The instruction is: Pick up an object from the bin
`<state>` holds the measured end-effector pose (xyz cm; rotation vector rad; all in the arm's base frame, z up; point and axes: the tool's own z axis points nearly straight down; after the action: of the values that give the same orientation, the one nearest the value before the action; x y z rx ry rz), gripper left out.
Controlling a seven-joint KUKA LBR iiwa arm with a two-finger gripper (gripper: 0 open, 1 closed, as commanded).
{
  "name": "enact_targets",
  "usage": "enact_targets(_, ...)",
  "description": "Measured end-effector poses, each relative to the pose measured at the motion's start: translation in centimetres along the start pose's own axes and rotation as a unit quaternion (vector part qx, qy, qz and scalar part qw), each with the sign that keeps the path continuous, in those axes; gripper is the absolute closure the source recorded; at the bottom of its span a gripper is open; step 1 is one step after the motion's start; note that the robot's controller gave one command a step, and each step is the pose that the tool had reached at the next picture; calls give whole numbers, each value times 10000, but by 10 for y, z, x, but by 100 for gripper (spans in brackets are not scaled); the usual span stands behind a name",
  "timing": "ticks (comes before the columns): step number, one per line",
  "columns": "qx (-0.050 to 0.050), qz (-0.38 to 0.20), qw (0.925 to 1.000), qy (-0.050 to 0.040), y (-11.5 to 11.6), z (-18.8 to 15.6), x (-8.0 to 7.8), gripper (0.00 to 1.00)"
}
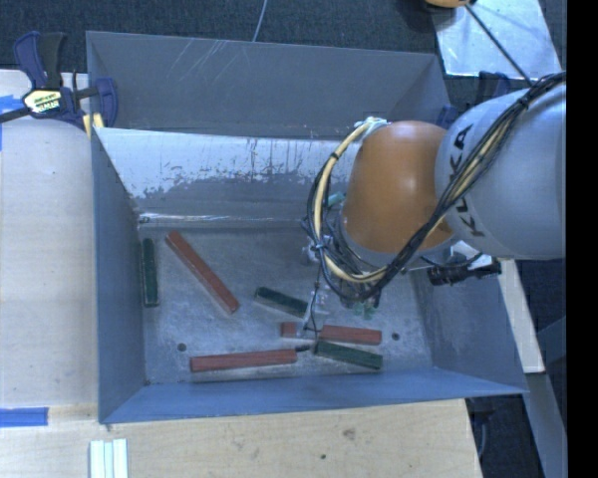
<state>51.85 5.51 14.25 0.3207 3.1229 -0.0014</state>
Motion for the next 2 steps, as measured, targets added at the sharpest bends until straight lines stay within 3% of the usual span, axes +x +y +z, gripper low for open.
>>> enact_targets(1, -3, -3, 10000, 2, 1, 0, 0, 0)
enact_targets(2, -17, 670, 9978, 7, -39, 68, 5, 100)
